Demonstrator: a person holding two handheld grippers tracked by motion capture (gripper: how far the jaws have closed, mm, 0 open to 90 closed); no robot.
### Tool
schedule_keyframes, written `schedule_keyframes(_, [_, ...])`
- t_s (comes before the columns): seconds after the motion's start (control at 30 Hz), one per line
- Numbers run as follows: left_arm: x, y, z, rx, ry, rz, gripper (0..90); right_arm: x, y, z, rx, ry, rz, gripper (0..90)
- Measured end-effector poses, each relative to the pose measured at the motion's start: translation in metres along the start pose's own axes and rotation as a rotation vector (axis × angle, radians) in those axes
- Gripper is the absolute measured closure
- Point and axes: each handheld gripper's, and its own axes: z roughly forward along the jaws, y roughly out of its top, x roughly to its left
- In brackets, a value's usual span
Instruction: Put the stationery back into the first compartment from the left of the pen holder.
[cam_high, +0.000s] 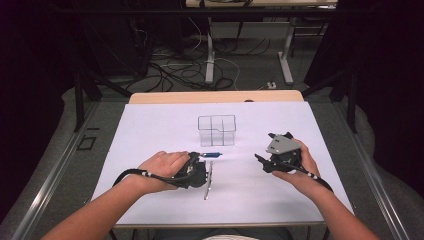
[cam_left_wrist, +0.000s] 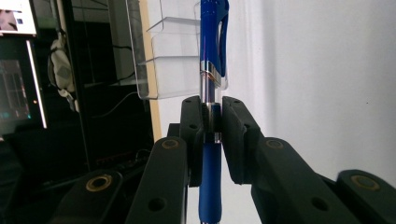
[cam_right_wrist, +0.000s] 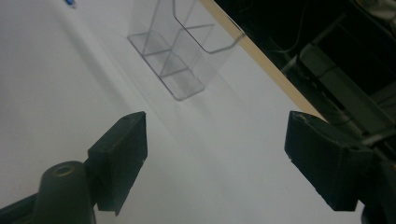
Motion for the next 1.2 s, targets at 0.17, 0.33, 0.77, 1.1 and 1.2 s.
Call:
schedule_keyframes(0.17, [-0.001,0.005,-0.004,-0.012,0.025,0.042,79.2,0.000,0.030,0.003,0.030,0.105,-0.108,30.9])
schedule_keyframes(0.33, [-0.005,0.009,-0.006,-0.017,0.044,0.082,79.2,-0.001,0.056,0.008,0.090,0.252,-0.130,36.7])
schedule_keyframes(0.77, [-0.019,0.018,-0.005,-0.002,0.136,0.244,79.2,0.013,0.094,0.028,0.204,0.431,-0.178,49.5])
schedule_keyframes(1.1, [-0.023,0.024,-0.001,0.007,0.132,0.298,79.3,0.028,0.103,0.045,0.278,0.520,-0.183,59.5])
schedule_keyframes(1.2, [-0.024,0.028,0.000,-0.009,0.146,0.291,79.3,0.030,0.105,0.049,0.291,0.541,-0.191,61.5])
